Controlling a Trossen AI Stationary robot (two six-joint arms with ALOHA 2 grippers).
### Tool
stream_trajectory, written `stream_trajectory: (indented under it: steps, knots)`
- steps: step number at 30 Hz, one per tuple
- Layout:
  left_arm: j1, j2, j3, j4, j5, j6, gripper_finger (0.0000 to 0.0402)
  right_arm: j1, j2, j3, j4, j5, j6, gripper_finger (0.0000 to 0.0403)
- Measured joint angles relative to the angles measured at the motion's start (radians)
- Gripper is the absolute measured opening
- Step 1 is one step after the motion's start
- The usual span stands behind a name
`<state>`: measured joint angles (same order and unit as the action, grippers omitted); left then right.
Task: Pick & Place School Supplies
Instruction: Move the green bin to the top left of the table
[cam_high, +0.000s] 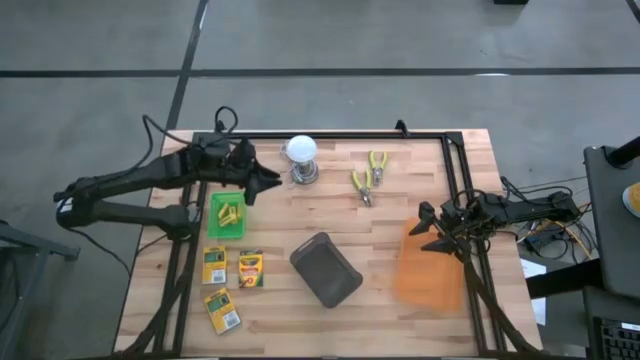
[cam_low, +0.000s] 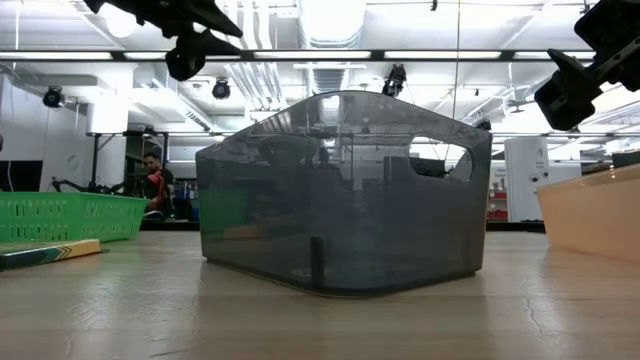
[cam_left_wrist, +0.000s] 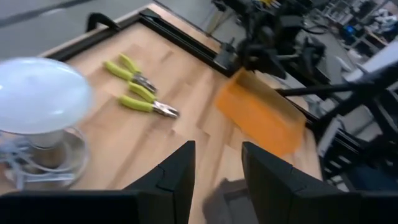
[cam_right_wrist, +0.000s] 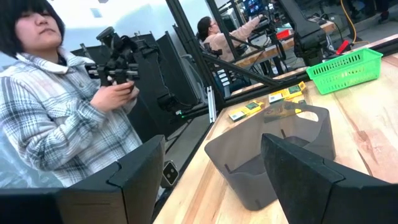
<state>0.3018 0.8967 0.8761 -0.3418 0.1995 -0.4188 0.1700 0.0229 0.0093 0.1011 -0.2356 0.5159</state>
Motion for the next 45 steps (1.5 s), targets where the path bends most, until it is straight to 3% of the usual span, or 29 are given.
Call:
stream_trajectory:
  steps: [14, 23, 30, 35, 45]
  knots:
    - [-0.177, 0.003, -0.015, -0.083, -0.038, 0.027, 0.0136, 0.0, 0.0, 0.0, 0.0, 0.0, 0.0, 0.0266]
    - [-0.349, 0.003, -0.028, -0.228, -0.241, -0.254, 0.0136, 0.0, 0.0, 0.0, 0.0, 0.0, 0.0, 0.0261]
    - [-0.473, 0.004, -0.032, -0.375, -0.28, -0.367, 0.0136, 0.0, 0.0, 0.0, 0.0, 0.0, 0.0, 0.0267]
    - [-0.548, 0.004, -0.036, -0.395, -0.292, -0.444, 0.0136, 0.0, 0.0, 0.0, 0.0, 0.0, 0.0, 0.0264]
    - [-0.62, 0.005, -0.114, -0.444, -0.333, -0.954, 0.0136, 0.0, 0.0, 0.0, 0.0, 0.0, 0.0, 0.026]
